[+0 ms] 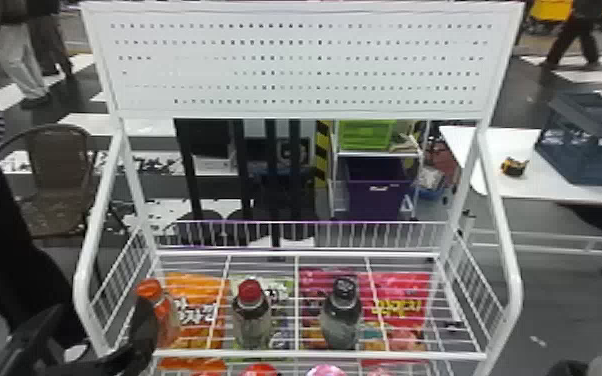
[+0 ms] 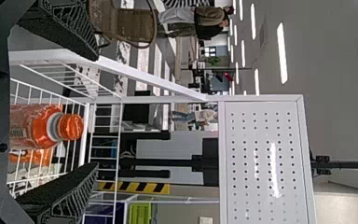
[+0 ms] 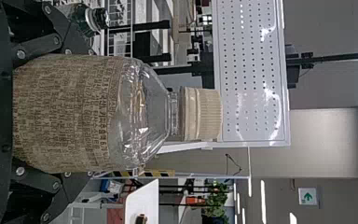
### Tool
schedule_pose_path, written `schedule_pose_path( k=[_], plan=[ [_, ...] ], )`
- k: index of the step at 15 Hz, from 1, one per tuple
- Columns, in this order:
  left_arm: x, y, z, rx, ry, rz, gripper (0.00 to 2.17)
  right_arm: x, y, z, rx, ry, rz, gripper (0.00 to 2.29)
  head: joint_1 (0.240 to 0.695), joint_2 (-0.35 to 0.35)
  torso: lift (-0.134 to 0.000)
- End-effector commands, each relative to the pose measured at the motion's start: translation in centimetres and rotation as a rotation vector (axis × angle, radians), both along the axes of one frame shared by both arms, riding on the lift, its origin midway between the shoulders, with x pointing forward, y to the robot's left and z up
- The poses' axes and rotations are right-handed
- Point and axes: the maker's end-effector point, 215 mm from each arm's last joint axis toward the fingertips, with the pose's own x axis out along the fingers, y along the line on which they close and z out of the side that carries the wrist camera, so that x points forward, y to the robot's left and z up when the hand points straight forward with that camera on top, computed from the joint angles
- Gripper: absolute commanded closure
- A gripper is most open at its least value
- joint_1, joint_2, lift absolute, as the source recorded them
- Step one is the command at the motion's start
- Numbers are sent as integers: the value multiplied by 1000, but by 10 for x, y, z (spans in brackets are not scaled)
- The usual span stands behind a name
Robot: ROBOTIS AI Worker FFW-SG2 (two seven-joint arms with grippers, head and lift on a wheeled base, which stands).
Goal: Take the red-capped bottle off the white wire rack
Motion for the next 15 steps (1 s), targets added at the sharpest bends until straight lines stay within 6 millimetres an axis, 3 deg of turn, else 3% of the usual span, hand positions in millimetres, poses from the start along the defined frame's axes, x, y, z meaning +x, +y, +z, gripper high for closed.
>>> schedule_pose_path(
  k=[1,9,13,15],
  plan=[
    [0,0,-1,2,3,1,83,0,0,0,1,-1,-1,836,499,0,0],
    [-3,-5,-5,4,4,6,83,-1,-1,-4,0,7,-3,836,499,0,0],
    [-14,-66,-49,-14,-33,-67,83,-1,0,-4,2,2,-2,836,499,0,0],
    [-21,-105,-87,-11,-23,-113,83,-2,0,-4,2,4,-2,836,499,0,0]
  ],
)
